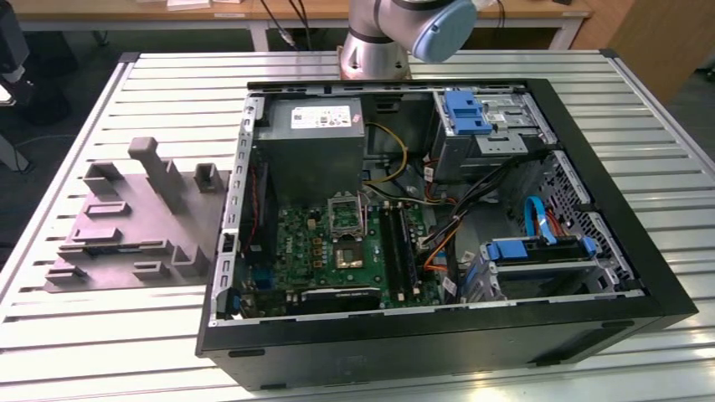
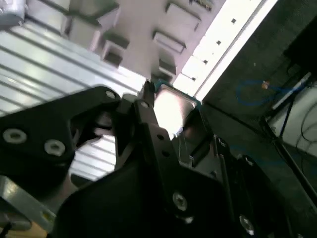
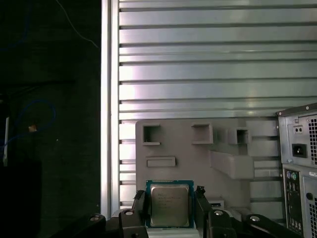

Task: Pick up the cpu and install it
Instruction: 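Pick up the cpu and move it towards the insertion slot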

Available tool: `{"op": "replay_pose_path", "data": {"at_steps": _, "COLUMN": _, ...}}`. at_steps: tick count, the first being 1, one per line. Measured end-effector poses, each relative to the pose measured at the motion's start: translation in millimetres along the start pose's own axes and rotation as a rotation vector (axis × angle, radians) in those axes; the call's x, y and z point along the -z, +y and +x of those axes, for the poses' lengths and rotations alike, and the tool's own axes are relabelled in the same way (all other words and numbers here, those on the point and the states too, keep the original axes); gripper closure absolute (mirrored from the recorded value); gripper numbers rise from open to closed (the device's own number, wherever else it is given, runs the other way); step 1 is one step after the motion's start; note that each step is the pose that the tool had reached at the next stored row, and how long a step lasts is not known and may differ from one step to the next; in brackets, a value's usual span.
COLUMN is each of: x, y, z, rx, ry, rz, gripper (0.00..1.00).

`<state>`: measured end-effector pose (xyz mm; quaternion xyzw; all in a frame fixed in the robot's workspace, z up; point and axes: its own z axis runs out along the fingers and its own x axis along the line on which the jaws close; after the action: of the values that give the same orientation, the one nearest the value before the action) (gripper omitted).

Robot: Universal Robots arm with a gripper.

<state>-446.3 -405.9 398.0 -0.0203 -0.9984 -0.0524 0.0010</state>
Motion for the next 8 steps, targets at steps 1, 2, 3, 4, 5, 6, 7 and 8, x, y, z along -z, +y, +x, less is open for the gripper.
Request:
{"op": "replay_pose_path", "data": {"at_steps": 1, "x": 0.0, "y": 0.0, "z": -1.7, "rx": 0.000, "ry": 0.0000, "rz": 0.0000, "gripper": 0.52}}
{"op": "replay_pose_path", "data": {"at_steps": 2, "x": 0.0, "y": 0.0, "z": -2.0, "rx": 0.000, "ry": 0.0000, "rz": 0.0001, "gripper": 0.52}}
{"op": "replay_pose_path", "data": {"at_steps": 3, "x": -0.1, "y": 0.0, "z": -2.3, "rx": -0.001, "ry": -0.0001, "rz": 0.0000, "gripper": 0.52}}
{"op": "replay_pose_path", "data": {"at_steps": 4, "x": -0.1, "y": 0.0, "z": -2.6, "rx": -0.001, "ry": -0.0002, "rz": 0.0000, "gripper": 0.52}}
{"op": "replay_pose_path", "data": {"at_steps": 5, "x": -0.1, "y": 0.0, "z": -3.0, "rx": -0.001, "ry": -0.0001, "rz": 0.0001, "gripper": 0.52}}
{"op": "replay_pose_path", "data": {"at_steps": 6, "x": -0.1, "y": 0.0, "z": -3.3, "rx": -0.001, "ry": -0.0001, "rz": 0.0000, "gripper": 0.52}}
{"op": "replay_pose_path", "data": {"at_steps": 7, "x": -0.2, "y": 0.0, "z": -3.6, "rx": -0.001, "ry": -0.0002, "rz": 0.0000, "gripper": 0.52}}
{"op": "replay_pose_path", "data": {"at_steps": 8, "x": -0.1, "y": 0.1, "z": -4.0, "rx": -0.001, "ry": -0.0001, "rz": 0.0000, "gripper": 0.52}}
